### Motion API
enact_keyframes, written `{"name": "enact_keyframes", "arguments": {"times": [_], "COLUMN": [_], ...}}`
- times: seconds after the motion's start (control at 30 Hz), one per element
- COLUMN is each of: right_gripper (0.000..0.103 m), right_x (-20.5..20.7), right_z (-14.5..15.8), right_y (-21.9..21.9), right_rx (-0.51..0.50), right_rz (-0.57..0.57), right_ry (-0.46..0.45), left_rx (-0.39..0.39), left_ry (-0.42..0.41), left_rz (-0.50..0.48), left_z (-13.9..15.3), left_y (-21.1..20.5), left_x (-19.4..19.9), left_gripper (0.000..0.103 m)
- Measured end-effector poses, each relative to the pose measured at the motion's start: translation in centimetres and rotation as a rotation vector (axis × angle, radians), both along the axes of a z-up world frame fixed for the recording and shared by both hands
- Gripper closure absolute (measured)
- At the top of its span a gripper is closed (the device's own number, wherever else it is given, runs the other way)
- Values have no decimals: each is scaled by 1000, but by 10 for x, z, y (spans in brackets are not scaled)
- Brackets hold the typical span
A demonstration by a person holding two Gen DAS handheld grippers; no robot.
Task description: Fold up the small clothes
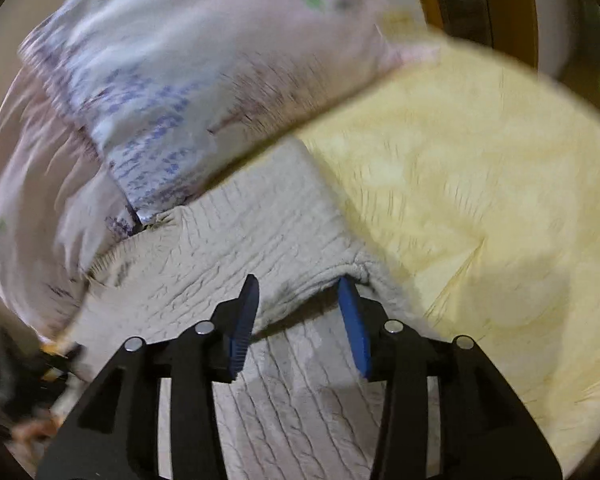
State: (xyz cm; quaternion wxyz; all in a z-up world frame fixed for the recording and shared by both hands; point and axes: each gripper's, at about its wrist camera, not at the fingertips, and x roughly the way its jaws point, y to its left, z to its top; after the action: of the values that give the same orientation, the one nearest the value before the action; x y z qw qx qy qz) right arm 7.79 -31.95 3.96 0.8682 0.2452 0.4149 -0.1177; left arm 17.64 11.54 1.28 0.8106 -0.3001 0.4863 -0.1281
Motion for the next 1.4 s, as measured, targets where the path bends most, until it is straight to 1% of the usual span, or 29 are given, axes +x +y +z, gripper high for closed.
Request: {"name": "enact_keyframes", "arguments": {"times": [0.03,0.07,0.1,0.17,0.23,0.27,0.3,0.33,0.37,0.4,0.43,0.47,0.57,0.63,0.67,0.77,0.83,0.9,0.97,1.1,1.13,1.27,1.4], "right_gripper": [51,50,46,45,44,43,39,37,36,32,28,27,26,26,26,26,26,26,26,26,26,26,26], "right_x": [3,8,12,26,39,42,48,50,50,50,49,49,49,44,42,37,32,27,24,17,16,12,10], "right_z": [7,8,7,2,-6,-9,-16,-21,-22,-22,-21,-21,-21,-21,-21,-20,-18,-16,-14,-9,-8,-5,-2], "right_y": [11,17,23,37,52,58,65,71,74,77,78,78,77,77,77,80,80,79,77,72,70,67,64], "right_rx": [-60,-72,-74,-42,-14,-15,-20,-23,-34,-44,-25,-14,31,53,63,81,83,86,86,85,86,90,98], "right_rz": [30,51,86,159,217,234,262,274,277,280,285,283,277,281,286,298,299,293,287,273,268,259,253], "right_ry": [-18,-22,-19,3,31,50,92,114,120,112,109,108,110,111,112,115,116,114,112,106,104,94,80], "left_rx": [-15,-27,-35,-54,-63,-60,-55,-49,-48,-59,-68,-75,-109,-154,-169,-242,-279,-304,-310,-333,-337,-376,-406], "left_ry": [-15,-31,-51,-77,-96,-100,-97,-87,-74,-54,-47,-38,-22,-8,-4,2,-8,-15,-16,-14,-21,-74,-166], "left_rz": [18,38,67,116,203,264,304,355,403,475,517,567,670,745,767,840,871,898,910,914,913,882,788], "left_z": [4,8,13,19,23,24,23,21,19,14,12,9,0,-9,-12,-24,-27,-30,-33,-39,-38,-27,1], "left_y": [8,17,31,59,95,118,133,151,167,191,204,221,250,269,271,288,296,305,311,313,312,303,280], "left_x": [-7,-15,-26,-45,-65,-76,-82,-90,-97,-106,-111,-117,-124,-125,-123,-118,-116,-114,-114,-109,-111,-110,-100], "left_gripper": [53,48,45,45,45,45,45,45,45,45,45,45,45,45,46,51,57,60,65,89,92,95,97]}}
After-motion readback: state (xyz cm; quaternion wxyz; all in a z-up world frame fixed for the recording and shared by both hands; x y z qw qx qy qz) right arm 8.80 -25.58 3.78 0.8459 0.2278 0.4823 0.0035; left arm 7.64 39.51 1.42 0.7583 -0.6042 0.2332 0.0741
